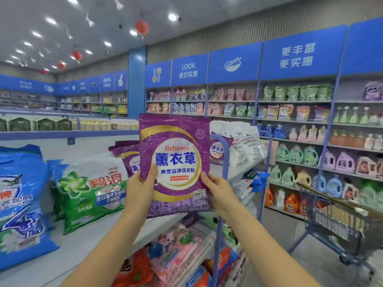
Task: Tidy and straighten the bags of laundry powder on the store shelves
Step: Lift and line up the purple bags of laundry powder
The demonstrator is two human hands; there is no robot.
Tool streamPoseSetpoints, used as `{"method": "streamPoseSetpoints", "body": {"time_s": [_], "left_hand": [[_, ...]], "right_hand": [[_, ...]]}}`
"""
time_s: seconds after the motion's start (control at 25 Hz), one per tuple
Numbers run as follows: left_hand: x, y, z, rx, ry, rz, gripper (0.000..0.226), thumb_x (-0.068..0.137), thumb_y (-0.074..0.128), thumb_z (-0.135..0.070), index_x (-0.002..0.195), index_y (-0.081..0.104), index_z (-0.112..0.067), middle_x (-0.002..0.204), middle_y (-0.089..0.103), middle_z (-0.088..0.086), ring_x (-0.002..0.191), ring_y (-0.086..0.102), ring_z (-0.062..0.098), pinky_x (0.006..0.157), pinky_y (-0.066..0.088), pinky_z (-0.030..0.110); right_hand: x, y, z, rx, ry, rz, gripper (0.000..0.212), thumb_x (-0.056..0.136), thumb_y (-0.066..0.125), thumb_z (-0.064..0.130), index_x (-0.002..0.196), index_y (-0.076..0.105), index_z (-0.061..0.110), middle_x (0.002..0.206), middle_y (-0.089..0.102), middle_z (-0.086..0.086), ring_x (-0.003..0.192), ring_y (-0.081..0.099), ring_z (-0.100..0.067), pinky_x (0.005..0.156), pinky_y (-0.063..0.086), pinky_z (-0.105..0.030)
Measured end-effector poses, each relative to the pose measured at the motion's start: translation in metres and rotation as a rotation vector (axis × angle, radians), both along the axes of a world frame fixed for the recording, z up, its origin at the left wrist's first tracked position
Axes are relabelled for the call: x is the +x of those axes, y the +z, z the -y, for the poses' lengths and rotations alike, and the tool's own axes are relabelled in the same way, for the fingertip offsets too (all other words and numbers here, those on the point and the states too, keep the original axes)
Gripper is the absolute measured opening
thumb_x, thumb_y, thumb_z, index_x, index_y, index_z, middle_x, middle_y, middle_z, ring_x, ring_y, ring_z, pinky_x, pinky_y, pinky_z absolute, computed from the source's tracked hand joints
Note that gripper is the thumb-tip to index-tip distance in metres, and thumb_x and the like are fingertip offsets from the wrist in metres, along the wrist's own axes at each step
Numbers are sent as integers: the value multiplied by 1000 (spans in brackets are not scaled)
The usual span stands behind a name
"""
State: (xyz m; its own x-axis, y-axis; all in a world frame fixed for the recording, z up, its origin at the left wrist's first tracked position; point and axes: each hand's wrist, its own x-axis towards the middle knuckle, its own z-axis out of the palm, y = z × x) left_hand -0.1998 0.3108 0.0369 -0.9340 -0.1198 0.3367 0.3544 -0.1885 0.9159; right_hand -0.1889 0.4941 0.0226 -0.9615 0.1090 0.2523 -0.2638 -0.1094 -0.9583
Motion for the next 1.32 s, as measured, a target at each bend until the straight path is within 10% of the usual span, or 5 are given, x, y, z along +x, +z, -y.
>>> {"method": "streamPoseSetpoints", "body": {"time_s": [0.36, 0.6, 0.84, 1.16, 1.32], "left_hand": [[-120, -12, -20, -44, -44, 290, 22, 93, 50, -38, 107, 51, -21, 97, 63, 3, 84, 61, 20, 82, 50, 38], [-174, -40, -20, -260, 121, 334, 40, 70, 75, 3, 106, 58, -3, 97, 69, 8, 84, 66, 21, 75, 54, 33], [-195, -69, -33, -661, 348, 405, 68, 67, 74, 0, 125, 42, -15, 116, 59, 3, 104, 55, 19, 85, 47, 30], [-194, -70, -43, -706, 617, 333, 60, 71, 79, -12, 120, 45, -16, 108, 55, -2, 99, 52, 15, 83, 45, 27], [-191, -76, -46, -779, 695, 325, 55, 73, 77, -16, 118, 46, -12, 110, 58, 2, 94, 53, 14, 78, 44, 26]], "right_hand": [[-153, -25, -19, -134, 78, 94, 23, 92, 54, 16, 110, 60, 3, 96, 70, -11, 75, 70, -16, 62, 57, -28], [-238, -39, -28, -95, 190, 131, 17, 93, 54, 11, 104, 63, 2, 99, 69, -11, 77, 67, -19, 76, 57, -41], [-296, -57, -30, 115, 354, 164, 17, 93, 54, 18, 103, 64, 7, 105, 69, -12, 97, 64, -26, 93, 49, -50], [-325, -57, -22, 480, 411, -35, 30, 92, 55, 31, 101, 59, 3, 102, 67, -16, 95, 63, -32, 86, 51, -51], [-316, -61, -29, 620, 489, -143, 63, 85, 65, 33, 137, 33, 14, 129, 53, 3, 121, 49, -16, 103, 41, -37]]}}
